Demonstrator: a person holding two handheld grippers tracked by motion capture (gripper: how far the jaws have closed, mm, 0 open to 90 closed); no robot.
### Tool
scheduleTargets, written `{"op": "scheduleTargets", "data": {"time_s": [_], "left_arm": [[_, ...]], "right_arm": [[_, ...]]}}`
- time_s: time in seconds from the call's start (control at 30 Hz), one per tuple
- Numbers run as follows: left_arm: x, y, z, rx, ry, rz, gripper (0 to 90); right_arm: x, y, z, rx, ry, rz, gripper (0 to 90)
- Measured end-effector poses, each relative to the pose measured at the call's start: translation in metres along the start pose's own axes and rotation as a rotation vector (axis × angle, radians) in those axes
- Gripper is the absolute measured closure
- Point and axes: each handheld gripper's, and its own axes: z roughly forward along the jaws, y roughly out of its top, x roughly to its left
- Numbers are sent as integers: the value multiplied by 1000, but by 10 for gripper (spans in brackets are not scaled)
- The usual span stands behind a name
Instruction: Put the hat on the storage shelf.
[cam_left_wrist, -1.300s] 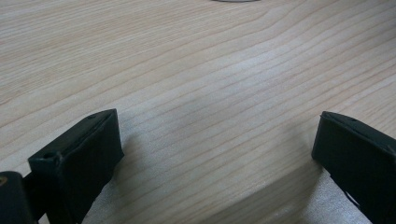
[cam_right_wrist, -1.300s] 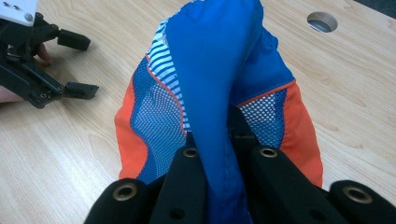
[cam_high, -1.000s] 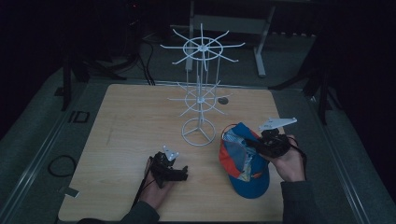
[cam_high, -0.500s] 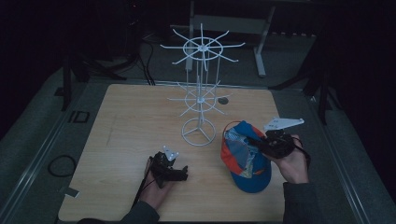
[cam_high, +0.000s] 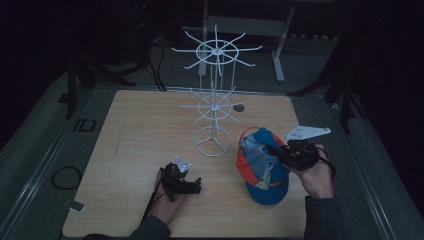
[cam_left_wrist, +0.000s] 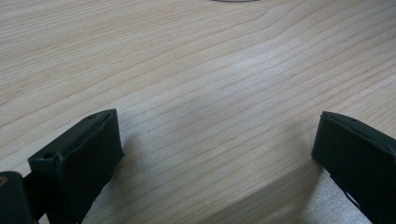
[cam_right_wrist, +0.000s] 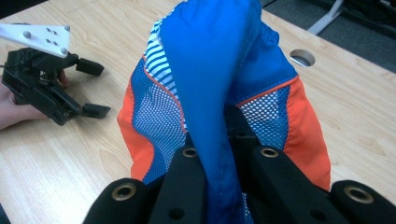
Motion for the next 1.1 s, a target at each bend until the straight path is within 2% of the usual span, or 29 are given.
{"op": "scheduleTargets", "data": {"time_s": [0.4,0.87,1.1], "left_arm": [[0,0,0,-2,0,-1,19],[0,0,0,-1,1,-1,19],[0,0,0,-1,1,0,19]], "right_arm": [[-1,12,-17,-51,-22,-16,879],[4,25,-26,-69,-15,-61,881],[4,33,-30,-92,-8,-68,881]]}}
